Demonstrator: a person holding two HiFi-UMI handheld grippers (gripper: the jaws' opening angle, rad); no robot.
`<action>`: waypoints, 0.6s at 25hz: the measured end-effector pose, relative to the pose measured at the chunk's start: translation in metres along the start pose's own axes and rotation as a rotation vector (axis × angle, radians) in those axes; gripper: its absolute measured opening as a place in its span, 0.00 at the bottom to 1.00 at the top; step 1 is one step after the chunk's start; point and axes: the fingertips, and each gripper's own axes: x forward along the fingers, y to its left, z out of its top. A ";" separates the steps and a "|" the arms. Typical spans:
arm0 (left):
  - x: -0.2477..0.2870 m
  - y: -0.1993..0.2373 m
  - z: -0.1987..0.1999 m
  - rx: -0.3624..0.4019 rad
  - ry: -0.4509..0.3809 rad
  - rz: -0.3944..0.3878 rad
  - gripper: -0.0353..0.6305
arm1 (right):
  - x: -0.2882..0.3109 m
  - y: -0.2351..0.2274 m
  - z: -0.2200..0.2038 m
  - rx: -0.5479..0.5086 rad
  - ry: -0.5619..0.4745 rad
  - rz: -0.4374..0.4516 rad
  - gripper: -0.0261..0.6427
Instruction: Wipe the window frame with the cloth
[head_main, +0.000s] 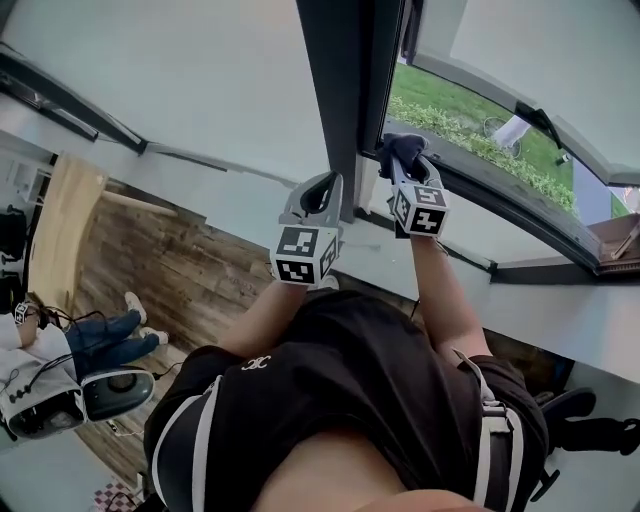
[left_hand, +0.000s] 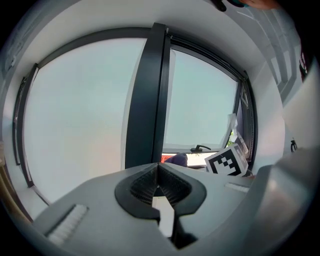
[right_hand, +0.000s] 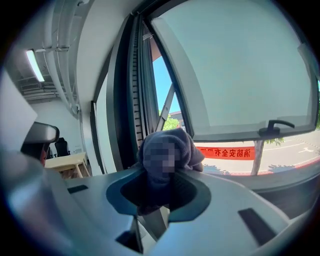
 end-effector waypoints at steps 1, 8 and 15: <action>-0.002 0.003 -0.001 -0.003 0.001 0.009 0.07 | 0.004 0.002 -0.002 -0.001 0.007 0.003 0.18; -0.013 0.023 -0.004 -0.013 0.008 0.055 0.07 | 0.037 0.006 -0.015 -0.016 0.075 0.007 0.18; -0.009 0.011 -0.016 -0.013 -0.002 0.072 0.07 | 0.043 -0.001 -0.027 -0.299 0.130 -0.094 0.17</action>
